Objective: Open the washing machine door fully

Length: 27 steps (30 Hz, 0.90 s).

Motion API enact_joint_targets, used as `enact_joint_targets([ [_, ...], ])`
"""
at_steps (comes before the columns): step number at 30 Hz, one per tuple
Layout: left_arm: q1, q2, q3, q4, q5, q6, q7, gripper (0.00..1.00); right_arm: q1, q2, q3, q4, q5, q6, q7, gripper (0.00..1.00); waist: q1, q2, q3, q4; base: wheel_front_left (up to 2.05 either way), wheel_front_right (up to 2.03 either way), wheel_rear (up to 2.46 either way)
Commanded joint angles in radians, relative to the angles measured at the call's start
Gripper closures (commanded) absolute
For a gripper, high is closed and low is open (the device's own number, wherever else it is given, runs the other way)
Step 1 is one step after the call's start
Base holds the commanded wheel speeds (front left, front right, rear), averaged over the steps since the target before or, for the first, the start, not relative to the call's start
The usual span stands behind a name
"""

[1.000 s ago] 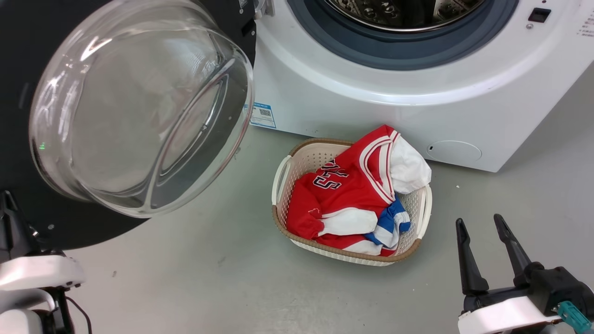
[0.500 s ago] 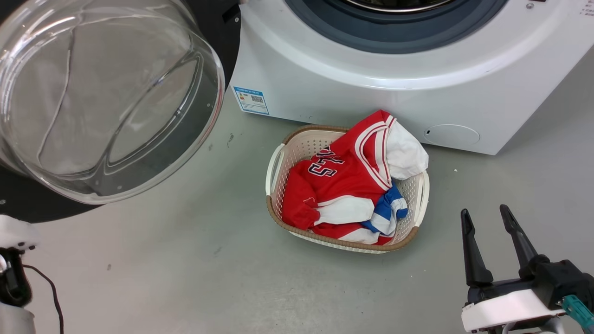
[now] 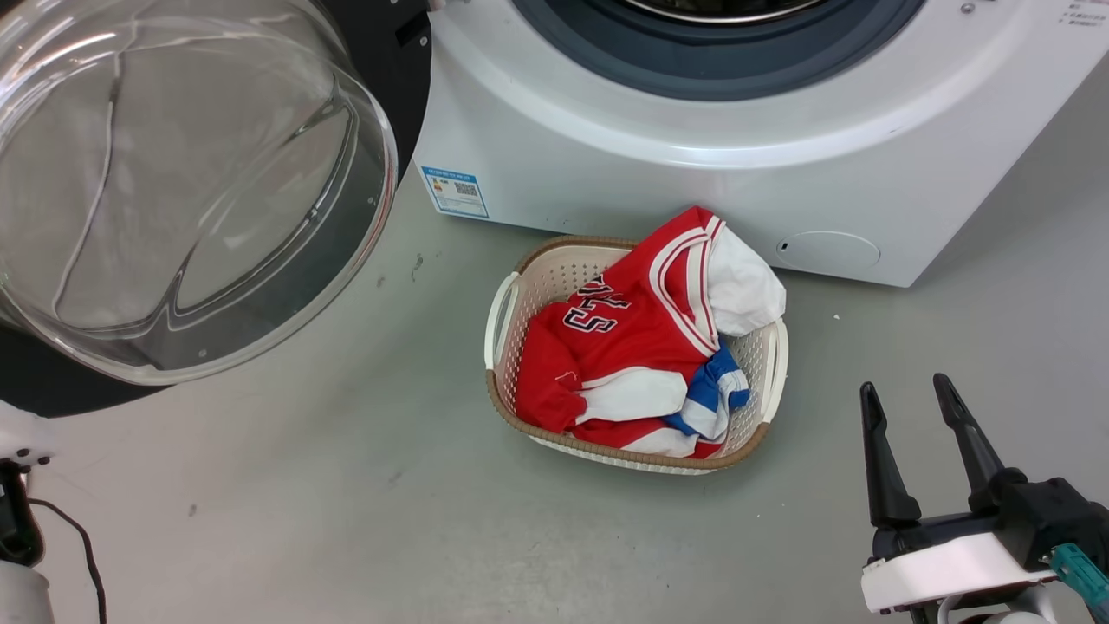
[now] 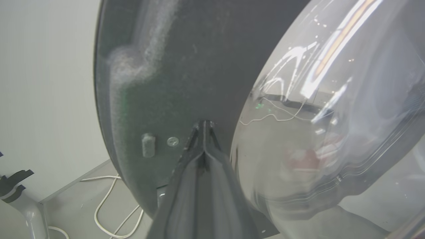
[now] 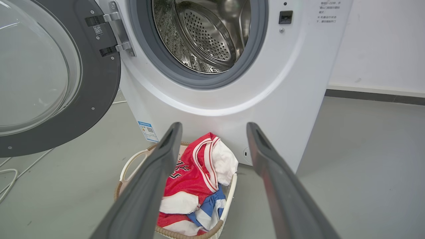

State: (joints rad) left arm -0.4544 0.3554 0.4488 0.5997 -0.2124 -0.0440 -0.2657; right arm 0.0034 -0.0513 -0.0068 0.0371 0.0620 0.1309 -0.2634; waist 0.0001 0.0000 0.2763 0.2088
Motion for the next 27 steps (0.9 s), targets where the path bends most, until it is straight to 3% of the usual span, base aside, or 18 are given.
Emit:
enact_joint_targets([
  [1, 0.007, 0.002, 0.009, -0.002, 0.01, -0.002, 0.002, 1.0, 0.001, 0.002, -0.001, 0.003, 0.005, 0.0, -0.002, 0.0, -0.0001, 0.0, -0.01, -0.003, 0.0, 0.0, 0.0],
  [17, 0.191, -0.073, 0.001, -0.187, 0.106, -0.039, 0.002, 1.0, 0.066, 0.002, 0.007, 0.011, 0.056, 0.0, -0.002, 0.0, -0.0001, 0.0, -0.178, -0.026, 0.0, 0.0, 0.0],
  [27, 0.348, -0.169, -0.103, -0.398, 0.176, -0.057, 0.002, 1.0, 0.124, 0.002, -0.003, -0.002, 0.089, 0.0, -0.002, 0.0, -0.0001, 0.0, -0.271, -0.035, 0.0, 0.0, 0.0],
])
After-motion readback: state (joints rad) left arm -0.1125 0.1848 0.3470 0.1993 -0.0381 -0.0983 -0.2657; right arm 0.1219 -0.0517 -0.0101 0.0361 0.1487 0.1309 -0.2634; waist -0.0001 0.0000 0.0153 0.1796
